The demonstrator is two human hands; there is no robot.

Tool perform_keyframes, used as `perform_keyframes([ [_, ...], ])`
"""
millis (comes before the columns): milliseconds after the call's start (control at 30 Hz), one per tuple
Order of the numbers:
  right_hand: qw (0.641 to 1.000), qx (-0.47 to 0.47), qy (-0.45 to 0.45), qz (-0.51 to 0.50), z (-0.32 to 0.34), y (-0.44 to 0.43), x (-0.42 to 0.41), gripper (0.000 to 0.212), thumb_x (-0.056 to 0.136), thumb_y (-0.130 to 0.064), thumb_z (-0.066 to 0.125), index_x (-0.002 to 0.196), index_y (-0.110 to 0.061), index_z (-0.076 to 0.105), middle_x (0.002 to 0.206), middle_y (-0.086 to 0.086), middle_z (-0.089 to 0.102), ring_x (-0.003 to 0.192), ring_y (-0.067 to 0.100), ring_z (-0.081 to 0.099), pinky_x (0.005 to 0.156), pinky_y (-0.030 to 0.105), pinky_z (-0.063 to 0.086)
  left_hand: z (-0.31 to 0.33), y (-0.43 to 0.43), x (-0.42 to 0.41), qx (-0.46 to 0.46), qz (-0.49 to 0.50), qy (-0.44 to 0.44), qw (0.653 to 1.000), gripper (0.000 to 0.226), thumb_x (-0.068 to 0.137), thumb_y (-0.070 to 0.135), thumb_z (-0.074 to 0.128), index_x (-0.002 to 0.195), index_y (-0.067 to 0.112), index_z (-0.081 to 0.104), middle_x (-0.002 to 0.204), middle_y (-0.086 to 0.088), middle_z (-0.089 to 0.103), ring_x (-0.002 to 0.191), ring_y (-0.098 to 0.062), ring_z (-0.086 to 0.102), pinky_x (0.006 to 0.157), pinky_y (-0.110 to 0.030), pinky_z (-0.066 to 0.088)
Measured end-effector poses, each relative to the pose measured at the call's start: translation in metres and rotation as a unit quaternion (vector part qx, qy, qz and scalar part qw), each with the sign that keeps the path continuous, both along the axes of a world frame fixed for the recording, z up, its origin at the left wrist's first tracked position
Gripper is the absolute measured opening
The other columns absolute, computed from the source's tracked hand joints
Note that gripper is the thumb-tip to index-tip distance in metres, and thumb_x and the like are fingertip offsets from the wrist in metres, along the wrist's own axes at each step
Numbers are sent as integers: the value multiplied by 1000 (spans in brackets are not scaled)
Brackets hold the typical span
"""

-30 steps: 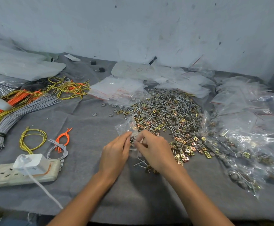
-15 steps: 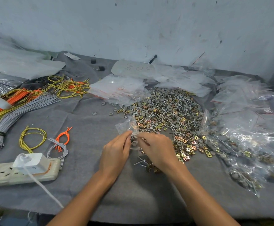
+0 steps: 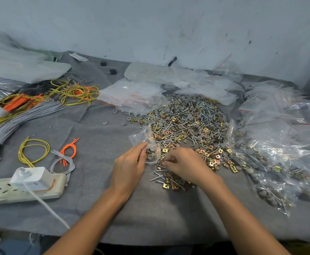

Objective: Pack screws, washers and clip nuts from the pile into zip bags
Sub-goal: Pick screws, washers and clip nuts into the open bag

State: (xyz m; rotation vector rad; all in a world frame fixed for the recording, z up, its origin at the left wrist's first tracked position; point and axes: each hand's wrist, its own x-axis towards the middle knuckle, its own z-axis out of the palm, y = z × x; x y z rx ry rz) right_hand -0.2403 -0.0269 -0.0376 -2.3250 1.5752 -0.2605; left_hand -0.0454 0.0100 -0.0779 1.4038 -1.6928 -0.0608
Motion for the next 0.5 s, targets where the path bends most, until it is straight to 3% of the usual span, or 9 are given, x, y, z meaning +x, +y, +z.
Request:
perform_keyframes([
  [200,999,-12,12,35,-4,4,10,21,93,-44,65,111,-34,67,108,-8,63,99,17,62,81,37,52,0,0,0,5,3,4,1000,28,96,10,66,123,11,71,118,-1,73,103,-15,70,88,-31,56],
  [367,998,-37,-21,42,-3,7,10,12,95,-40,60,101,-32,68,99,-9,63,92,16,61,79,38,52,2,1,0,8,3,0,1000,27,96,10,65,122,9,71,117,-2,73,102,-18,71,87,-33,57],
  [500,985,-29,-167,5,-5,15,-2,9,96,-32,56,88,-32,59,82,-13,59,73,4,53,68,29,48,3,1,0,5,6,2,1000,26,96,10,66,121,10,71,115,-2,74,99,-18,72,83,-33,57],
])
